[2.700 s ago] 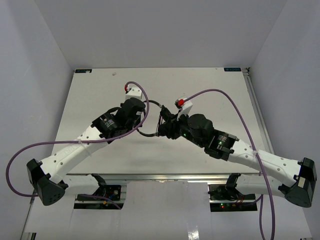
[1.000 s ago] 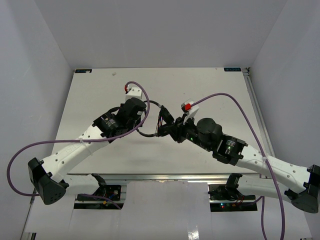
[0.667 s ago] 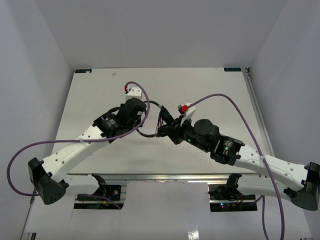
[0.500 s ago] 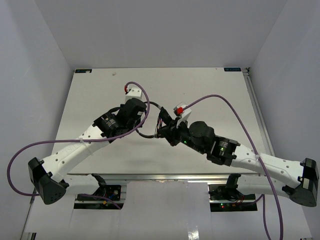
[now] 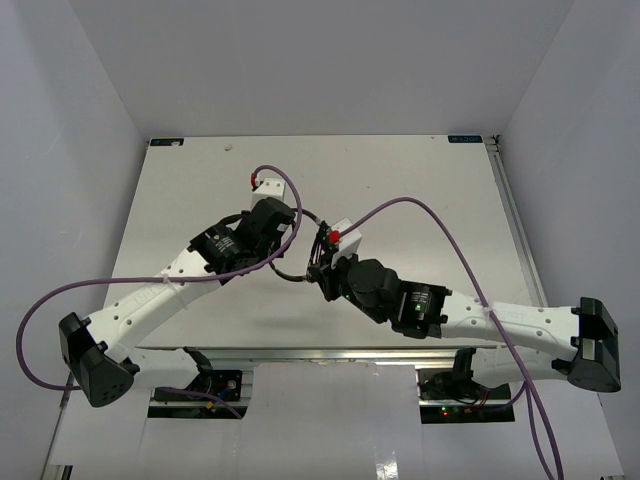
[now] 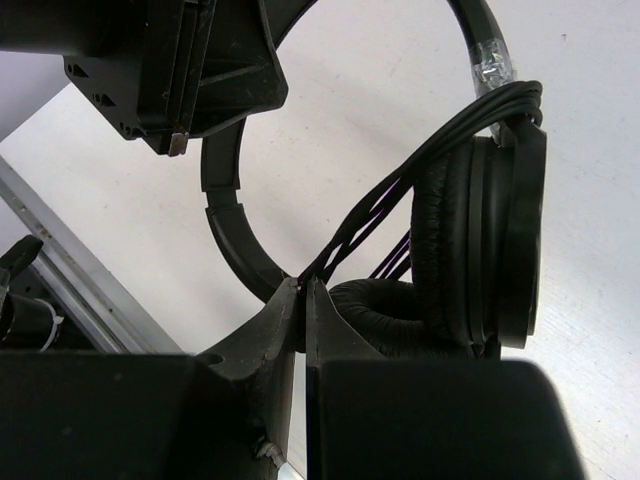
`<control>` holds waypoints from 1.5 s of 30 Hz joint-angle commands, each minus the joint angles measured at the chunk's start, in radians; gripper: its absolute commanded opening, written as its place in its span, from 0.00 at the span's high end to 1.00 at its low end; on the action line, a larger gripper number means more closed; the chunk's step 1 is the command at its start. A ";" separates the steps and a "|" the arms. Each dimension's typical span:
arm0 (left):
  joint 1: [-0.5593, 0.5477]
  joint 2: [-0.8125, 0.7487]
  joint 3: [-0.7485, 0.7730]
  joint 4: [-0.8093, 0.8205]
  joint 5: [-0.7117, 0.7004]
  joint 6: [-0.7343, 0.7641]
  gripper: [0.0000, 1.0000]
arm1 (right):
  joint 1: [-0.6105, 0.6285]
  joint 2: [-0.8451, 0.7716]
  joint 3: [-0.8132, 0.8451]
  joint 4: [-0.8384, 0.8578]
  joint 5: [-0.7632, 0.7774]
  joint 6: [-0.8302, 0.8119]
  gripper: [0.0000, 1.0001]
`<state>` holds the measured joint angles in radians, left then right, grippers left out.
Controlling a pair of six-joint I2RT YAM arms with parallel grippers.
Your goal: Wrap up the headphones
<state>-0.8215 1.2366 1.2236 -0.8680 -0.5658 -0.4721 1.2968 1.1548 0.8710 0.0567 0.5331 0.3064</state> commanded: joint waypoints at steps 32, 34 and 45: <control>0.004 -0.046 0.017 0.100 0.050 -0.037 1.00 | 0.091 -0.075 0.026 0.018 0.275 -0.047 0.59; 0.004 -0.045 0.012 0.108 0.054 -0.035 1.00 | 0.091 -0.113 0.022 0.010 0.257 -0.055 0.57; 0.022 -0.033 -0.011 0.171 0.090 -0.019 1.00 | 0.091 -0.315 -0.022 -0.055 0.169 -0.050 0.51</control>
<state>-0.8192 1.2324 1.2217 -0.7777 -0.5005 -0.4900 1.3827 0.8996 0.8730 0.0184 0.7246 0.2539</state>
